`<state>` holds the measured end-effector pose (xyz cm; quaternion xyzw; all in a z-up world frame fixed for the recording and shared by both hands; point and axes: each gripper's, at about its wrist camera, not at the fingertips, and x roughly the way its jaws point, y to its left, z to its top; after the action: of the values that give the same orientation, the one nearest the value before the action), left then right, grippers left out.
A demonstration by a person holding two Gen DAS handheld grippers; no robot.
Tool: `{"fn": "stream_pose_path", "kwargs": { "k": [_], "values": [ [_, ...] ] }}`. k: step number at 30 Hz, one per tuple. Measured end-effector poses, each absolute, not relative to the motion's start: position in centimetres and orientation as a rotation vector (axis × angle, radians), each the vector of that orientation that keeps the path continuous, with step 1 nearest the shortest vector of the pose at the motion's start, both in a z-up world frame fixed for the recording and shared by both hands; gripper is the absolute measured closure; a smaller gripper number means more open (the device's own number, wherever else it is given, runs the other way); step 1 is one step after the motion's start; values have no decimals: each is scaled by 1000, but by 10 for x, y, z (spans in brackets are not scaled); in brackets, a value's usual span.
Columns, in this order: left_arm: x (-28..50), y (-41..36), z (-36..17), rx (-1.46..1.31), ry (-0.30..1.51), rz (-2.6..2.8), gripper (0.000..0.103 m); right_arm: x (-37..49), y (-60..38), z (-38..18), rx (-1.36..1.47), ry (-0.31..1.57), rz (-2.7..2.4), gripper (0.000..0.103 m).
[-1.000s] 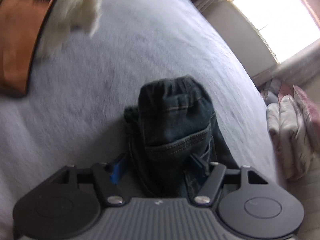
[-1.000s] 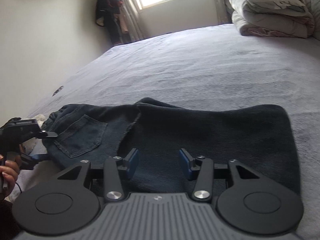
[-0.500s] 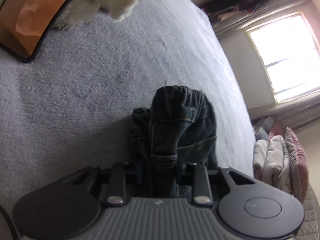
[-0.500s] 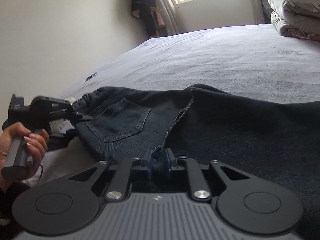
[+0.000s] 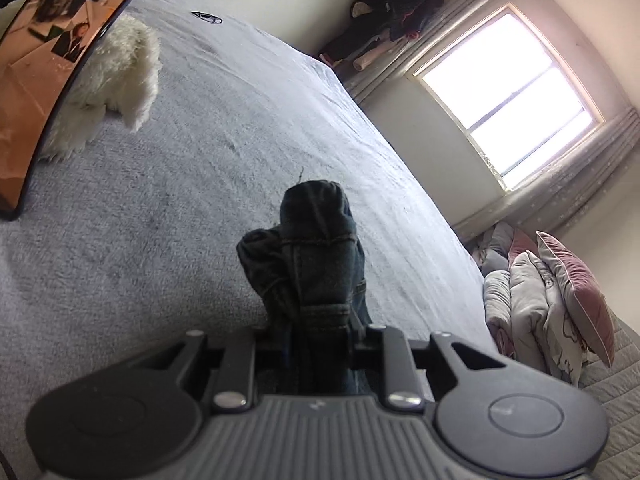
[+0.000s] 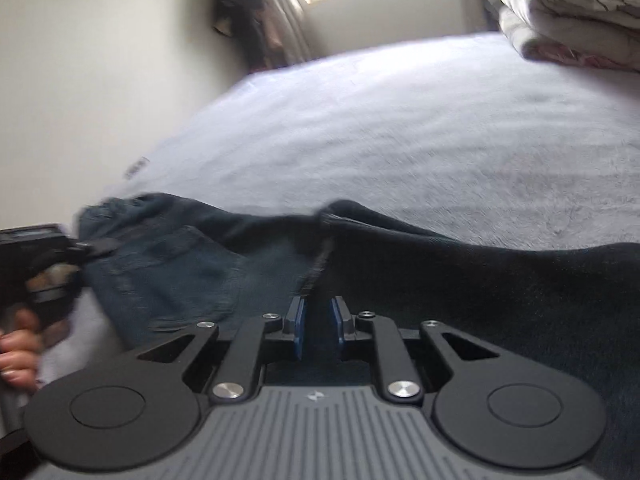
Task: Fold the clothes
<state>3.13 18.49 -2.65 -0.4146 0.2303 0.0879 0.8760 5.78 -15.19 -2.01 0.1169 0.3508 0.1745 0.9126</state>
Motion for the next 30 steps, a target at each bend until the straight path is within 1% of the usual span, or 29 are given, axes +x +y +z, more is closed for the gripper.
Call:
{"fn": "stream_pose_path", "kwargs": {
  "k": [2,9,14,15,18,19,22,26,29,30],
  "values": [
    [30,188,-26,-866,481,174,80,69,-146,-29,244,753,343,86],
    [19,182,-17,-800,436,115,80,97,-124,-30,234,749,321,86],
    [12,175,-7,-748,387,62,80,122,-130,-32,361,779,297,87],
    [13,172,-5,-737,378,54,80,119,-131,-28,381,779,303,86],
    [10,169,0,-713,360,23,80,97,-134,-15,397,751,343,75],
    [10,167,1,-705,353,13,80,87,-134,-12,387,749,354,73],
    [8,161,7,-675,332,-16,80,58,-134,-12,385,759,381,73],
    [-2,143,15,-596,280,-73,80,37,-121,-35,447,848,439,72],
    [-13,125,22,-515,237,-126,80,24,-104,-33,355,828,454,71],
    [-17,119,24,-488,224,-145,80,22,-106,-31,383,835,471,71]
  ]
}}
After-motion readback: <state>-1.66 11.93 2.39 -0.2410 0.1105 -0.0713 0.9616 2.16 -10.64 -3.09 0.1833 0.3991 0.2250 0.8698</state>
